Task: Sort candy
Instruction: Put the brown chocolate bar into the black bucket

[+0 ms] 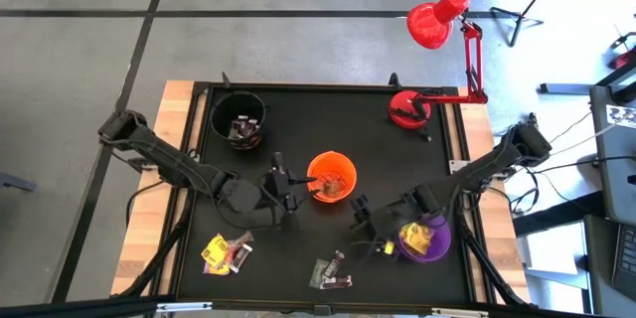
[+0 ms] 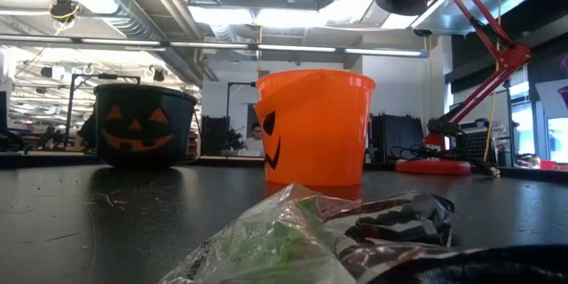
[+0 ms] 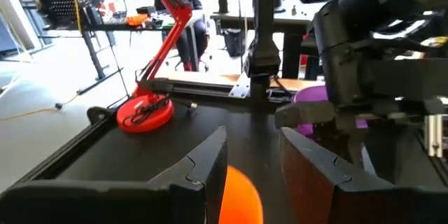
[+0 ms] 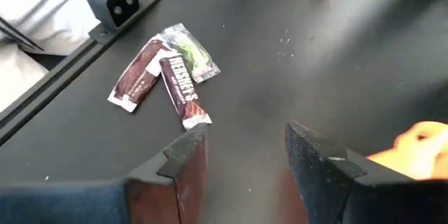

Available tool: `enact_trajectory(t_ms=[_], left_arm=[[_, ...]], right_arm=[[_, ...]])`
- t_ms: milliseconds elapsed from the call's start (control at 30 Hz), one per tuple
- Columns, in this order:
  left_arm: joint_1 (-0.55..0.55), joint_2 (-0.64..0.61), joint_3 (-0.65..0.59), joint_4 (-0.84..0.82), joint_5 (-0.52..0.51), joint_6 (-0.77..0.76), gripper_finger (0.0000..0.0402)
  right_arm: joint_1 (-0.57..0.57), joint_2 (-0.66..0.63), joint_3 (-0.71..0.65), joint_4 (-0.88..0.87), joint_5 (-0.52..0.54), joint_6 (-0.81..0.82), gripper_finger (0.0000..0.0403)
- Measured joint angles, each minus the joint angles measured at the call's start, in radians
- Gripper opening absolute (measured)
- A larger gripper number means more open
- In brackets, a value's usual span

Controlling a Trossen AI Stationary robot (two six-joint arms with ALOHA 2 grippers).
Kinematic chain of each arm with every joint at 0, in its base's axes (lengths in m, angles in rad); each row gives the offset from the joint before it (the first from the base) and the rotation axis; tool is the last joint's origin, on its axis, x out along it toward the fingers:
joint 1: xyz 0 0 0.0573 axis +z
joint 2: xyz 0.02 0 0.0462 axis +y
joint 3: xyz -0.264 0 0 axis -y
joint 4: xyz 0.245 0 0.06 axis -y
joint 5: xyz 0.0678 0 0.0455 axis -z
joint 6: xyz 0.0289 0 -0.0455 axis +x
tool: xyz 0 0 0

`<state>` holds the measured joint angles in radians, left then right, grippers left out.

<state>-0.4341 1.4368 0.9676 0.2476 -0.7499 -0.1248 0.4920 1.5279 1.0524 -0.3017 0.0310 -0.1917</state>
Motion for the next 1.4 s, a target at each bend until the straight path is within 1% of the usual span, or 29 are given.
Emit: enact_trajectory(t_ms=[167, 300, 467, 567, 767, 967, 1100, 1267, 1400], left_arm=[[0.004, 0.0, -0.045, 0.01, -0.034, -0.058, 0.012], [0.001, 0.0, -0.051, 0.011, -0.085, -0.078, 0.012], [0.001, -0.023, -0.051, 0.017, -0.106, -0.078, 0.012], [0.001, -0.028, -0.051, 0.019, -0.105, -0.078, 0.012], [0.001, -0.027, -0.051, 0.019, -0.082, -0.083, 0.012], [0.001, -0.026, -0.051, 0.028, -0.083, -0.084, 0.012], [0.001, -0.026, -0.051, 0.034, -0.086, -0.09, 0.012], [0.001, -0.026, -0.05, 0.034, -0.086, -0.108, 0.012], [0.001, -0.026, -0.05, 0.03, -0.086, -0.13, 0.012]], right_arm=[[-0.019, 0.12, 0.082, -0.025, -0.057, 0.005, 0.0186], [-0.032, 0.21, 0.152, -0.096, -0.144, 0.014, 0.0186], [-0.043, 0.25, 0.2, -0.115, -0.258, 0.055, 0.0186], [-0.042, 0.252, 0.2, -0.108, -0.285, 0.05, 0.0186], [-0.041, 0.251, 0.201, -0.109, -0.304, 0.016, 0.0186], [-0.063, 0.251, 0.201, -0.112, -0.224, -0.002, 0.0186], [-0.09, 0.253, 0.2, -0.092, -0.189, 0.029, 0.0186], [-0.093, 0.305, 0.2, -0.009, -0.176, 0.064, 0.0186], [-0.069, 0.349, 0.2, 0.007, -0.181, 0.061, 0.0186]])
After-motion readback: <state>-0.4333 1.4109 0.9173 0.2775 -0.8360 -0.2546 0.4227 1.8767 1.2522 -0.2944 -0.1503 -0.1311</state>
